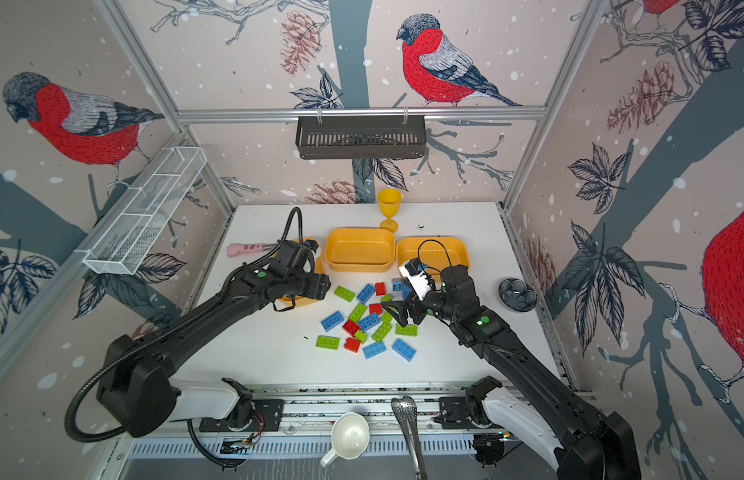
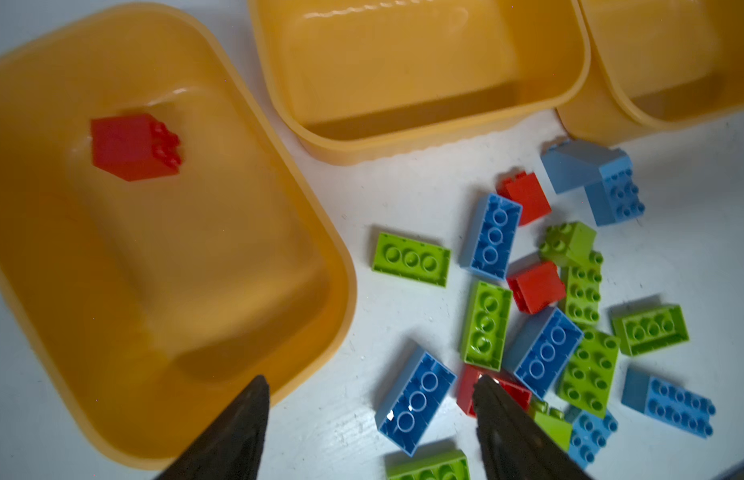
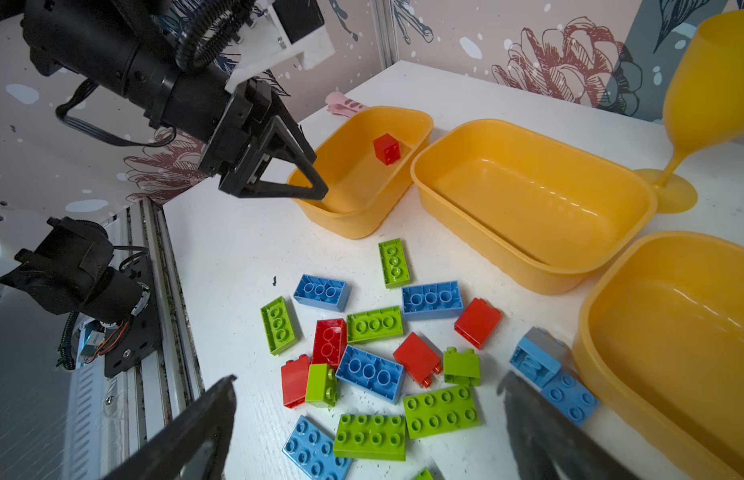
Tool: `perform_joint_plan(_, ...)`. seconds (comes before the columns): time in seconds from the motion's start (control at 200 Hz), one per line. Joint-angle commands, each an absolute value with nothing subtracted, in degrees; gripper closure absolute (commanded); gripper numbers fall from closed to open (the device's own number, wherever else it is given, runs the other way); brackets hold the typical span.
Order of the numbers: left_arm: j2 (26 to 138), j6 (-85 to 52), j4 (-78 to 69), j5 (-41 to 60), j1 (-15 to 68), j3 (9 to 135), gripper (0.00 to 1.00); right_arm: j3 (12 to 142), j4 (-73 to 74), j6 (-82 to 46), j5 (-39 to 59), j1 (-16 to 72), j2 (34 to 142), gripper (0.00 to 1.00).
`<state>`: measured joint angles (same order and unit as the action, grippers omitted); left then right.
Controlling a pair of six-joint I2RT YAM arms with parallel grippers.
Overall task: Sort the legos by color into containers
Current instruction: 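Lower the left gripper onto a blue brick and grasp it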
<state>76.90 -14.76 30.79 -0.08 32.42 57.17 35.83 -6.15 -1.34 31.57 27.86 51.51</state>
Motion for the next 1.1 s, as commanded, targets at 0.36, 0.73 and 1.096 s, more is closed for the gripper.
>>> perform_joint_plan(0.36,84.16,-9.13,22.12,1.82,39.72,47.21,0.3,35.16,-9.58,0.26,33.49,25.99,49.58,0.01)
perform_joint_plan(0.73,90.8,-5.4,21.62,-0.88,40.8,48.21,0.53,35.33,-10.37,0.78,32.78,25.7,50.01,0.0)
perform_joint_plan(1.096,89.36,-8.37,27.91,-2.05,40.86,56.83,0.71,35.46,-10.38,1.37,33.09,24.54,49.83,0.0)
